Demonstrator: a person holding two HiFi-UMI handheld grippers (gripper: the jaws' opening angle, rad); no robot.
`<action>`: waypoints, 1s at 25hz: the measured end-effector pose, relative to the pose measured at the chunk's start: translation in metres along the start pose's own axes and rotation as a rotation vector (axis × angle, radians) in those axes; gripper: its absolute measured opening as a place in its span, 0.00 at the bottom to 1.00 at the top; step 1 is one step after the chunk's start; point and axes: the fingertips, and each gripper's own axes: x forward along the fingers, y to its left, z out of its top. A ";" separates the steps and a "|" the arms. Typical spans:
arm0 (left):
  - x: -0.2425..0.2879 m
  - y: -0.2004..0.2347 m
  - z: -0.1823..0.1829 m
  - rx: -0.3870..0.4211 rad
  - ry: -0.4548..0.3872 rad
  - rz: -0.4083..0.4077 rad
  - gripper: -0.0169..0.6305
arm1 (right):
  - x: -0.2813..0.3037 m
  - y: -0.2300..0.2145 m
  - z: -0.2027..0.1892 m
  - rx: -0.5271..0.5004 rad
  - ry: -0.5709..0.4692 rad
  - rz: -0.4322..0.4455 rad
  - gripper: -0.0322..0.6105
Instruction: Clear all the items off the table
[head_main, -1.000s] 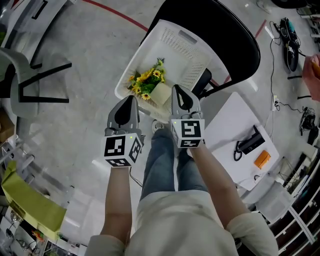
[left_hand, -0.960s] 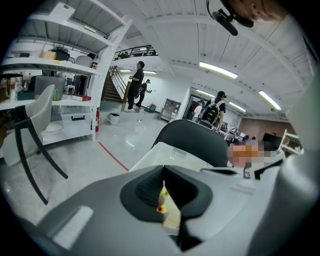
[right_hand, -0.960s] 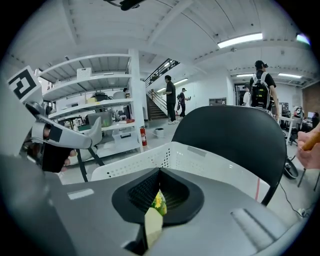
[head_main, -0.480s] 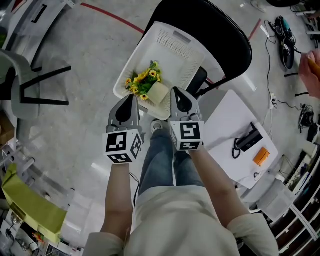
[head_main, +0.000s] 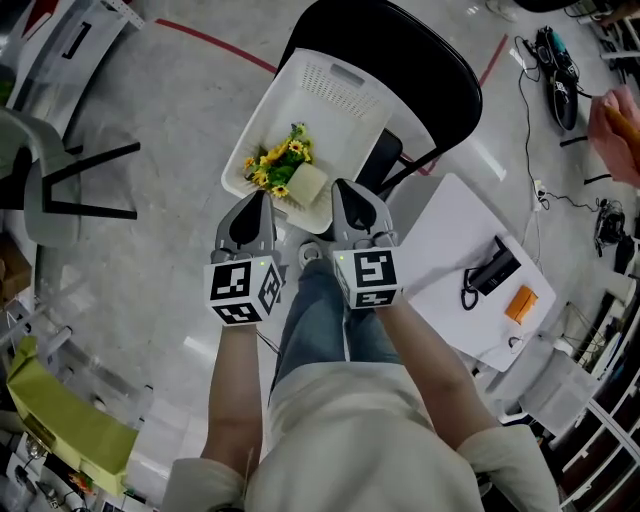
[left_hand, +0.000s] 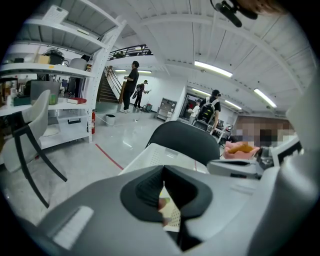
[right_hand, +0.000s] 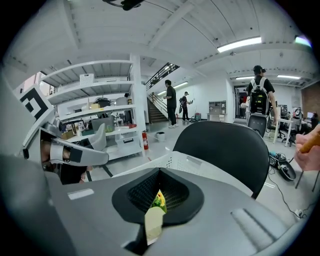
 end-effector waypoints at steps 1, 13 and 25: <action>-0.002 -0.003 0.000 0.005 0.001 -0.006 0.04 | -0.005 0.000 0.002 0.002 -0.004 0.000 0.05; -0.015 -0.081 0.002 0.082 0.000 -0.125 0.04 | -0.076 -0.044 0.003 0.076 -0.042 -0.090 0.05; -0.026 -0.191 -0.017 0.190 0.053 -0.265 0.04 | -0.164 -0.111 -0.014 0.176 -0.076 -0.235 0.05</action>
